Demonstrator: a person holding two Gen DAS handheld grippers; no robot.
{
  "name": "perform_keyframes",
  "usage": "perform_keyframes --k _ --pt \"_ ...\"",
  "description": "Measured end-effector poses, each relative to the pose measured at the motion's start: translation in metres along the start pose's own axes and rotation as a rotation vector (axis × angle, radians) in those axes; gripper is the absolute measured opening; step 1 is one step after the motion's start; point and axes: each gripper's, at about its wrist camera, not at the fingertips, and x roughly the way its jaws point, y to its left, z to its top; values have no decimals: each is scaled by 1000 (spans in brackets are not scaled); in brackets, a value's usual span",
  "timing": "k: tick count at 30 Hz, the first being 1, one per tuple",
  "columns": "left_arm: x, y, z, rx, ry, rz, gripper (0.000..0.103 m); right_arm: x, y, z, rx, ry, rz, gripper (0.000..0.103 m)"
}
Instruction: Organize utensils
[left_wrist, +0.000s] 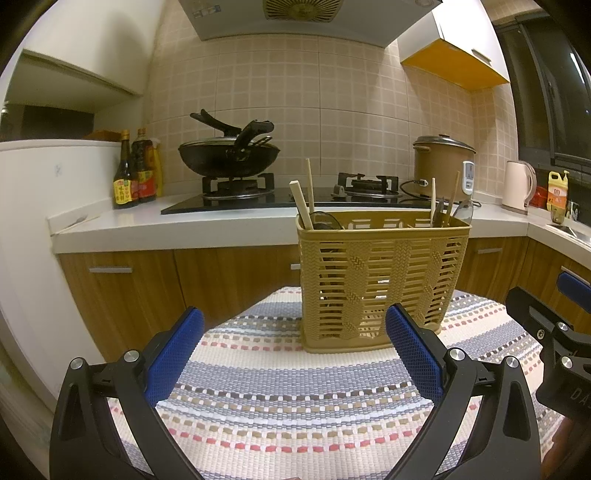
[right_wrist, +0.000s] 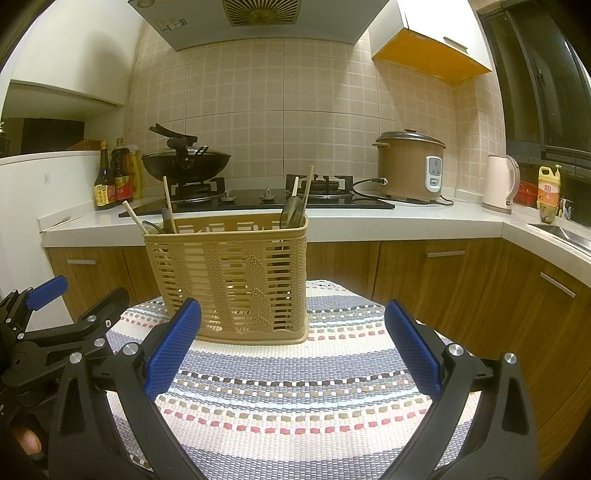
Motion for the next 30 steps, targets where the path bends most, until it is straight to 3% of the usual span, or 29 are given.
perform_keyframes --k 30 --pt "-1 4 1 4 -3 17 95 0 0 0 -2 1 -1 95"
